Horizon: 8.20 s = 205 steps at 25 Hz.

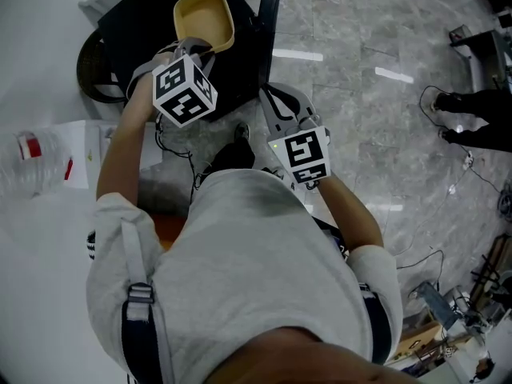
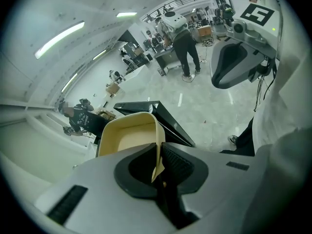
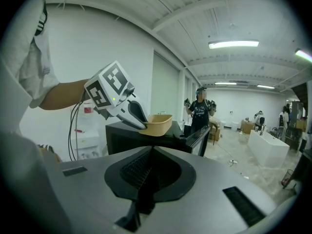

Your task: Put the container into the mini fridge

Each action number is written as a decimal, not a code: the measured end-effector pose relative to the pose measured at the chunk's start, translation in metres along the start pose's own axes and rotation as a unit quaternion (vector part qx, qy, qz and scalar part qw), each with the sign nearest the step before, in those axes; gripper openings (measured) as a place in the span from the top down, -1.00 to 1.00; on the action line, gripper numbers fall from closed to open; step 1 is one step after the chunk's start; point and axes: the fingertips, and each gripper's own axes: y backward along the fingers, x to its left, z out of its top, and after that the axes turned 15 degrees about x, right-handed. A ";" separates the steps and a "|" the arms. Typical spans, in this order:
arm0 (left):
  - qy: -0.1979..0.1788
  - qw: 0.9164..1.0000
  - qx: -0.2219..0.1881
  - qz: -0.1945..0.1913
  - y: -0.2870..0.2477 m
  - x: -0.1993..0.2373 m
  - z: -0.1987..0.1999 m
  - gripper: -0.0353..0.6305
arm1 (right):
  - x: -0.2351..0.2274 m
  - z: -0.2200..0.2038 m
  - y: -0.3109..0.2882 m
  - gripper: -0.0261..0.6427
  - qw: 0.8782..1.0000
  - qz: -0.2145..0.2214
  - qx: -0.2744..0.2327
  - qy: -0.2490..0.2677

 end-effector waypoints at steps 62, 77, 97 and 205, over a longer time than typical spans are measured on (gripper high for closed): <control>0.146 0.989 0.018 -0.022 -0.094 -0.171 -0.009 0.76 | 0.016 -0.179 -0.053 0.80 0.992 -0.028 -0.001 -0.126; 0.133 0.991 0.013 -0.015 -0.176 -0.164 -0.031 0.76 | 0.012 -0.201 -0.130 0.80 0.988 -0.046 0.000 -0.150; 0.083 0.996 0.018 -0.007 -0.257 -0.190 -0.061 0.76 | 0.007 -0.257 -0.176 0.80 0.984 -0.066 0.007 -0.165; 0.473 0.854 -0.209 0.056 0.027 -0.141 -0.029 0.85 | 0.041 -0.051 -0.001 0.81 0.990 -0.080 -0.084 -0.080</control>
